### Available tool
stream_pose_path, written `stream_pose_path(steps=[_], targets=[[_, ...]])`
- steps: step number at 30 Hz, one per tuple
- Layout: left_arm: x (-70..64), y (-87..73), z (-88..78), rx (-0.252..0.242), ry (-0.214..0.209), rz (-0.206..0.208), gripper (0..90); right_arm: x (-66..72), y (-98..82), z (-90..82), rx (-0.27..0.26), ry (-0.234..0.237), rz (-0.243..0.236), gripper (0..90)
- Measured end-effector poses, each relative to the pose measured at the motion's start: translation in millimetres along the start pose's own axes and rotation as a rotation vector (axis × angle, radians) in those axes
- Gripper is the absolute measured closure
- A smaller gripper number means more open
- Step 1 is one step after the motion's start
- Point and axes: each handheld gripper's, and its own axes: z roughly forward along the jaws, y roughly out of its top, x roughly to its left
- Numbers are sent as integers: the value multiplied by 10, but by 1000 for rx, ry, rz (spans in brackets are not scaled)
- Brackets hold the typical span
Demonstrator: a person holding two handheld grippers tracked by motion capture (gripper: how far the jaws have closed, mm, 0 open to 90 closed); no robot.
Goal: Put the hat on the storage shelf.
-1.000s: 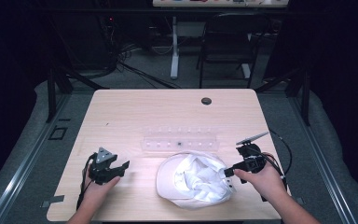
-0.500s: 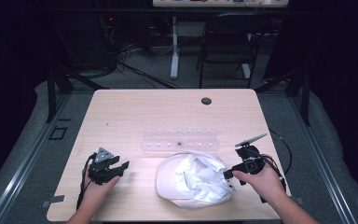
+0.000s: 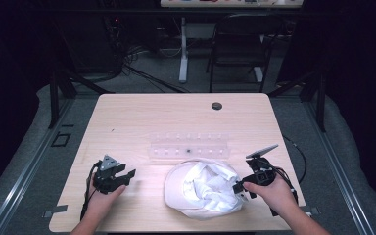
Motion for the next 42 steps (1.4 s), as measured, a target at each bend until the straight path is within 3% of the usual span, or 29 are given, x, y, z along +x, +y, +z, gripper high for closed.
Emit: stream_pose_path(steps=[2, 3, 5, 7, 8, 9, 12, 15, 17, 20, 21, 42], targets=[[1, -1, 3, 2, 1, 2, 505, -20, 3, 10, 29, 11, -5, 512], [0, -2, 3, 4, 1, 1, 505, -12, -12, 41, 3, 13, 21, 514], [-1, -1, 5, 4, 1, 3, 505, -61, -6, 62, 57, 45, 11, 514], [-2, -2, 5, 4, 2, 3, 505, -65, -17, 85, 53, 62, 33, 515], [-2, -1, 5, 4, 2, 3, 505, -56, -39, 132, 12, 81, 70, 515], [-2, -2, 6, 4, 3, 4, 505, -73, -27, 120, 58, 79, 45, 516], [1, -2, 6, 4, 2, 3, 505, -60, -41, 154, 46, 87, 62, 528], [2, -3, 8, 4, 3, 5, 505, -64, -29, 110, 73, 112, 51, 534], [1, -2, 9, 6, 4, 6, 505, -52, -37, 81, 35, 133, 71, 545], [1, -2, 12, 7, 4, 7, 505, -52, -21, 24, 42, 139, 59, 563], [0, -3, 12, 7, 3, 5, 504, -47, -11, -8, 39, 142, 58, 621], [5, -5, 9, 6, 7, 5, 505, 50, 69, -110, 28, 83, 23, 818]])
